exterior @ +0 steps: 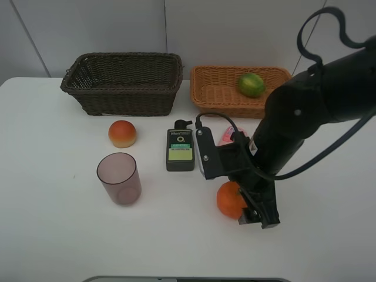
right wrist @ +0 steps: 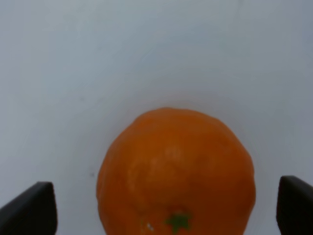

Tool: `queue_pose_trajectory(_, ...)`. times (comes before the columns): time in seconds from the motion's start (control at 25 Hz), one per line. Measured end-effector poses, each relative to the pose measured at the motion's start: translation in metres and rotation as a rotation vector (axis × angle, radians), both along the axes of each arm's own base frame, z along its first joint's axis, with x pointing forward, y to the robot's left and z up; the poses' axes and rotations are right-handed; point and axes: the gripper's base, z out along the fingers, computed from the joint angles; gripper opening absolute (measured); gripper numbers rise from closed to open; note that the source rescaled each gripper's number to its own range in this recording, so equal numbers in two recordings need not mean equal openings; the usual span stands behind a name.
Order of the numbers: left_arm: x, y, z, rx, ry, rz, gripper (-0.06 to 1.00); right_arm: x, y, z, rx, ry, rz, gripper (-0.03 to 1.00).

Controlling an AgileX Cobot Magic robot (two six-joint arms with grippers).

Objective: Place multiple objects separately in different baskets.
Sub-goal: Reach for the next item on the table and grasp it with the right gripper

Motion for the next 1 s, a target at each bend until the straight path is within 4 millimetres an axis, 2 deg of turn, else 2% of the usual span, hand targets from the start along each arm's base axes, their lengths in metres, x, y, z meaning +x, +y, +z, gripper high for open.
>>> queue_pose_trajectory(0.44,0.000,0.000,0.000,0.000,0.000,0.000,0.92,0.002,0.002,-0.019,-0.028,0.031,0.003,1.00)
queue_pose_trajectory(0.92,0.000,0.000,0.000,0.000,0.000,0.000,0.92,0.005,0.005,-0.028,-0.018,0.023,0.003,1.00)
queue_pose_trajectory(1.0,0.000,0.000,0.000,0.000,0.000,0.000,0.92,0.005,0.005,-0.029,-0.019,0.025,0.003,0.96)
